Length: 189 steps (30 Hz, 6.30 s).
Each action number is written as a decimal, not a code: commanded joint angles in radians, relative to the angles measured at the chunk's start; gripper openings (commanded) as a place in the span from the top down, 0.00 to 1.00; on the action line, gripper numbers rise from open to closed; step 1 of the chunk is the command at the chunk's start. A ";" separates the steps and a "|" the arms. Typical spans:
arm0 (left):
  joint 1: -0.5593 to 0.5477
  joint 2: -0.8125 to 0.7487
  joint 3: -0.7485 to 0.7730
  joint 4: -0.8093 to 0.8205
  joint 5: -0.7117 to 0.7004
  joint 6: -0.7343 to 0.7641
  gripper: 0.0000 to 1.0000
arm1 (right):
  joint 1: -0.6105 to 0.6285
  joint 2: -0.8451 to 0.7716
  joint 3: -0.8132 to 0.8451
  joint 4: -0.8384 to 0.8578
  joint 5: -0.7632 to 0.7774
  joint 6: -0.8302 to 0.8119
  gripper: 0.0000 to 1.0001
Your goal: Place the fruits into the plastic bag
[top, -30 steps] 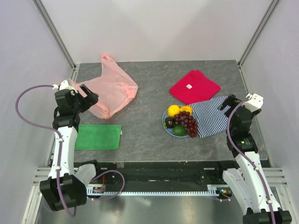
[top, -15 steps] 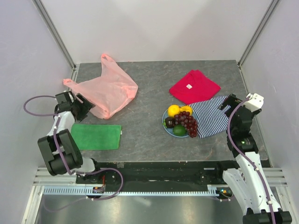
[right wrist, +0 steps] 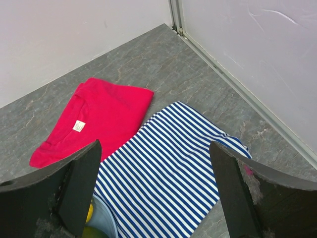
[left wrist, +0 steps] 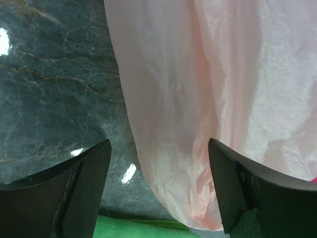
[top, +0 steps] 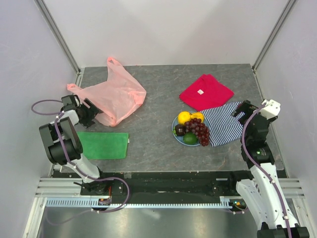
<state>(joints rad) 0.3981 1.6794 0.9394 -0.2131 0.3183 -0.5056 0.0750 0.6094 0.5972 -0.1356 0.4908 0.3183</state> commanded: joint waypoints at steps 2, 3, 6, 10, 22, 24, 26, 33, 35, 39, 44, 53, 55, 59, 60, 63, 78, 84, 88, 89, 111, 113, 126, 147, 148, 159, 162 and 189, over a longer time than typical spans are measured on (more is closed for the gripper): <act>0.004 0.049 0.062 0.049 0.059 0.047 0.14 | 0.002 -0.011 0.041 0.019 -0.012 0.007 0.02; 0.005 0.057 0.065 0.063 0.068 0.045 0.14 | 0.002 -0.010 0.041 0.019 -0.012 0.007 0.02; 0.005 0.080 0.068 0.098 0.103 0.038 0.16 | 0.002 -0.002 0.041 0.022 -0.020 0.007 0.02; 0.004 0.091 0.078 0.116 0.136 0.053 0.49 | 0.003 0.007 0.044 0.018 -0.023 0.007 0.02; -0.062 -0.041 0.088 0.118 0.162 0.108 0.99 | 0.002 0.000 0.052 0.004 -0.035 0.005 0.02; -0.137 -0.090 0.098 0.097 0.116 0.171 0.98 | 0.003 0.010 0.061 -0.004 -0.067 0.008 0.02; -0.195 -0.160 0.119 0.066 0.056 0.217 0.98 | 0.003 0.030 0.085 -0.022 -0.116 0.021 0.02; -0.387 -0.383 0.131 0.043 -0.110 0.419 0.98 | 0.002 0.092 0.190 -0.020 -0.467 0.116 0.02; -0.468 -0.453 0.127 0.043 -0.156 0.485 0.98 | 0.002 0.114 0.191 0.033 -0.575 0.195 0.02; -0.564 -0.582 0.087 0.047 -0.156 0.697 0.99 | 0.015 0.174 0.184 0.239 -0.783 0.356 0.05; -0.704 -0.759 -0.014 0.061 -0.140 0.864 0.98 | 0.147 0.262 0.239 0.284 -0.793 0.370 0.04; -1.048 -0.848 -0.096 0.005 -0.314 0.986 0.98 | 0.221 0.475 0.315 0.505 -1.027 0.505 0.02; -1.077 -0.837 -0.094 -0.011 -0.272 0.978 0.98 | 0.226 0.504 0.346 0.473 -1.043 0.470 0.02; -1.142 -0.761 -0.059 -0.066 -0.255 0.974 0.98 | 0.250 0.533 0.442 0.345 -1.060 0.336 0.02; -1.148 -0.751 -0.056 -0.078 -0.240 0.970 0.98 | 0.256 0.549 0.464 0.308 -1.051 0.300 0.02; -1.159 -0.731 -0.044 -0.097 -0.196 0.955 0.98 | 0.281 0.598 0.553 0.209 -1.055 0.202 0.02; -1.196 -0.689 -0.004 -0.146 -0.056 0.923 0.98 | 0.540 0.947 0.862 -0.005 -1.090 -0.005 0.02; -1.196 -0.684 -0.001 -0.152 -0.055 0.923 0.98 | 0.594 0.958 0.825 0.036 -1.097 0.001 0.02; -1.196 -0.675 0.001 -0.157 -0.042 0.920 0.98 | 0.606 0.974 0.808 0.048 -1.090 0.016 0.03; -1.196 -0.675 0.001 -0.157 -0.045 0.920 0.98 | 0.608 0.977 0.803 0.056 -1.098 0.028 0.04; -0.992 -0.740 0.148 -0.146 -0.104 0.567 0.08 | 0.617 0.863 0.641 0.212 -0.888 0.008 1.00; -0.938 -0.788 0.170 -0.152 -0.123 0.438 0.05 | 0.615 0.831 0.601 0.257 -0.890 0.024 1.00; -0.668 -0.799 0.133 -0.186 0.004 -0.063 0.01 | 0.643 0.750 0.418 0.436 -0.860 0.044 1.00; -0.599 -0.874 -0.105 0.043 0.100 -0.225 0.01 | 0.767 0.774 0.369 0.407 -0.736 -0.048 1.00; -0.599 -0.880 -0.112 0.063 0.113 -0.228 0.01 | 0.770 0.779 0.371 0.407 -0.733 -0.045 1.00; -0.587 -0.859 -0.172 0.078 0.041 -0.226 0.10 | 0.822 0.787 0.378 0.392 -0.732 -0.094 1.00; -0.587 -0.854 -0.183 0.080 -0.005 -0.196 0.31 | 0.847 0.786 0.369 0.375 -0.727 -0.113 1.00; -0.597 -1.103 -0.186 0.139 0.418 0.530 0.98 | 0.684 0.862 0.659 0.291 -0.716 0.464 0.02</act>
<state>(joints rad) -0.1932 0.5571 0.7151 -0.1005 0.6163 -0.0425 0.7536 1.4086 1.2030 0.1253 -0.1719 0.6537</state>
